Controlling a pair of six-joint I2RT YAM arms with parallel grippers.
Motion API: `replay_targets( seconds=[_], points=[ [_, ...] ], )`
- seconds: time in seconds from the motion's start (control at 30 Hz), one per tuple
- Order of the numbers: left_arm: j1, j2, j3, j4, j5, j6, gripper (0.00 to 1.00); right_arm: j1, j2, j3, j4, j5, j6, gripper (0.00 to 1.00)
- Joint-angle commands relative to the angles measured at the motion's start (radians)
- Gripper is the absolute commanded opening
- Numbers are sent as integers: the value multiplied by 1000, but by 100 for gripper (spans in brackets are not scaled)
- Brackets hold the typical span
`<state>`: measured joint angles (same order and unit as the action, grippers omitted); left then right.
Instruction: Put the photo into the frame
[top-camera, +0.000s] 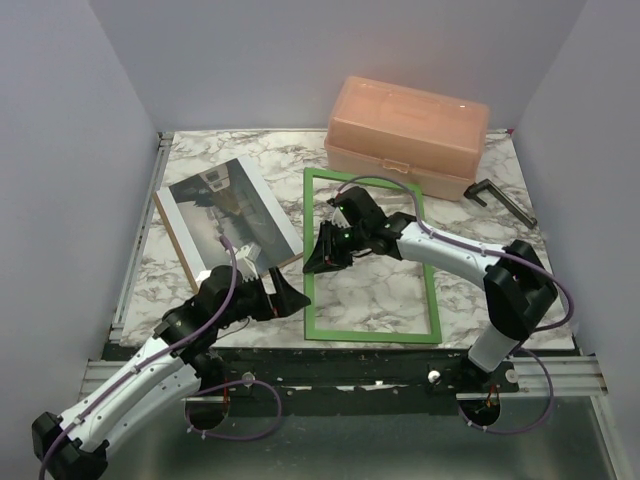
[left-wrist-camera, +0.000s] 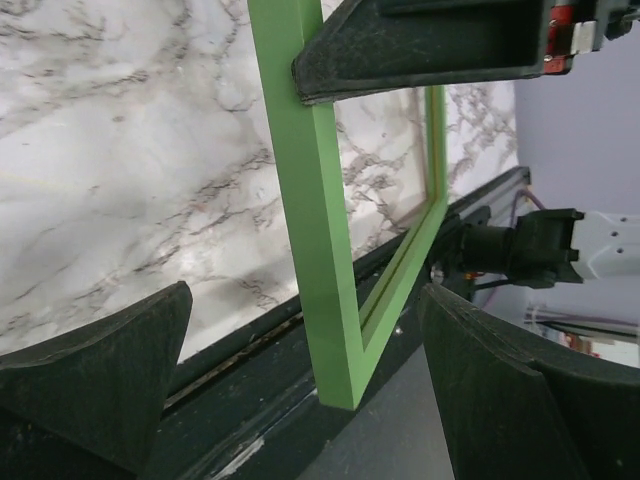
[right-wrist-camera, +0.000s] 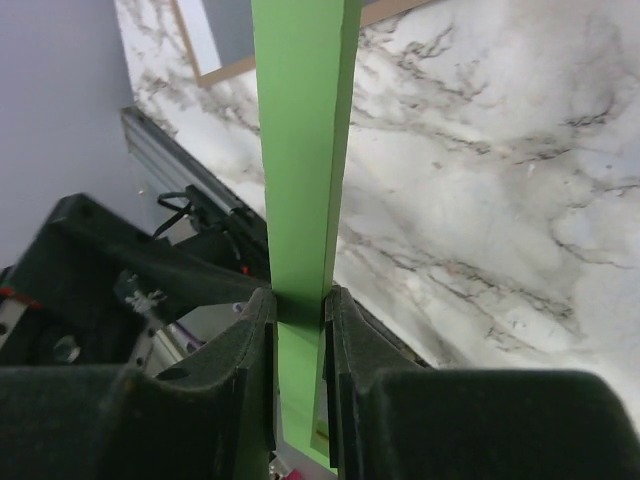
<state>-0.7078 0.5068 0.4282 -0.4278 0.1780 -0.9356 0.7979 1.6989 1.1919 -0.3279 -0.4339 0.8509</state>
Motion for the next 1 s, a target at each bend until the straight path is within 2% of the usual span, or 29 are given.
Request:
replay_targets(
  seconds=[0.0,0.13,0.3,0.43,0.53,0.7,0.77,0.93,0.97],
  points=[
    [12,-16,-71,219,147,-62,97,8,-63,13,31,-85,31,7],
    [13,-16,-117,358,229,-83,96,8,-119,-7,65,-108,70,7],
    [15,6,-134,423,247,-94,94,8,-174,-9,88,-135,108,7],
    [16,37,-125,511,298,-107,85,8,-203,-8,94,-122,122,7],
    [15,46,-97,494,310,-102,72,9,-206,-12,94,-118,125,7],
    [16,35,-44,373,286,-70,31,8,-210,-27,103,-111,122,9],
    [16,26,-29,330,271,-65,18,8,-215,-29,106,-108,119,10],
    [15,12,23,226,211,-46,2,8,-243,-17,87,-61,103,22],
    [15,12,43,194,195,-37,0,7,-249,-11,78,-55,96,32]
  ],
)
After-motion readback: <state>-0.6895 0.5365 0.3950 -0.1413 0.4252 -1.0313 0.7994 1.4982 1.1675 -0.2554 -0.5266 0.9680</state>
